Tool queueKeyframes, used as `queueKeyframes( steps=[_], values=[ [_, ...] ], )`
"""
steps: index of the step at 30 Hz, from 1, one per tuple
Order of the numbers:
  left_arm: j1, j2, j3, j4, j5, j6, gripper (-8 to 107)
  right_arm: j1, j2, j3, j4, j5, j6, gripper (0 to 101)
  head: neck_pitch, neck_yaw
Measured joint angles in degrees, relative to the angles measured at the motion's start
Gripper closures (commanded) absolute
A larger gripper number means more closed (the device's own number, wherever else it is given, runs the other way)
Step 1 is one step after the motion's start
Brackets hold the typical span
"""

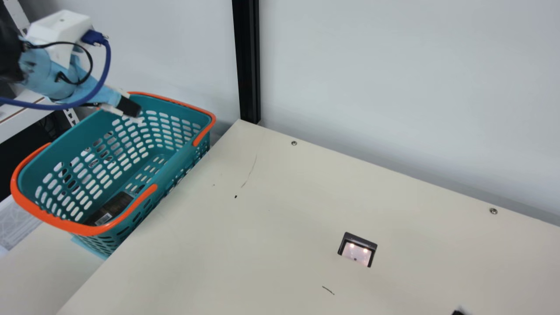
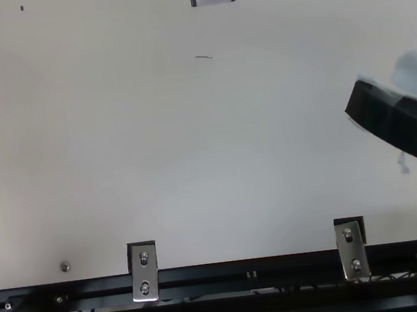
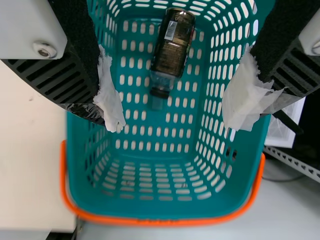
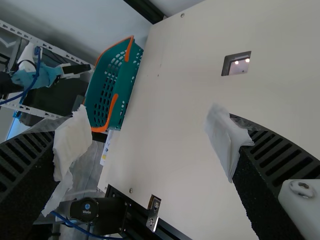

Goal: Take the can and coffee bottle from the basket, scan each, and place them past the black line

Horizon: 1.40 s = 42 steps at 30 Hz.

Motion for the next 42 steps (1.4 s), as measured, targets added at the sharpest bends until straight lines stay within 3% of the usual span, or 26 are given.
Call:
queueKeyframes(
  steps=[23,33,42],
  values=[
    [-0.29,27.59,-9.46,7.72,2.84,2.91,9,0.00,0.00,0.00,0.00,0.00,0.00,0,0.00,0.00],
    [-0.85,33.35,-10.49,10.74,3.59,6.53,9,0.00,0.00,0.00,0.00,0.00,0.00,0,0.29,0.00],
    [-0.14,34.65,-8.52,12.35,3.65,8.88,9,0.00,0.00,0.00,0.00,0.00,0.00,0,0.00,0.00]
  ],
)
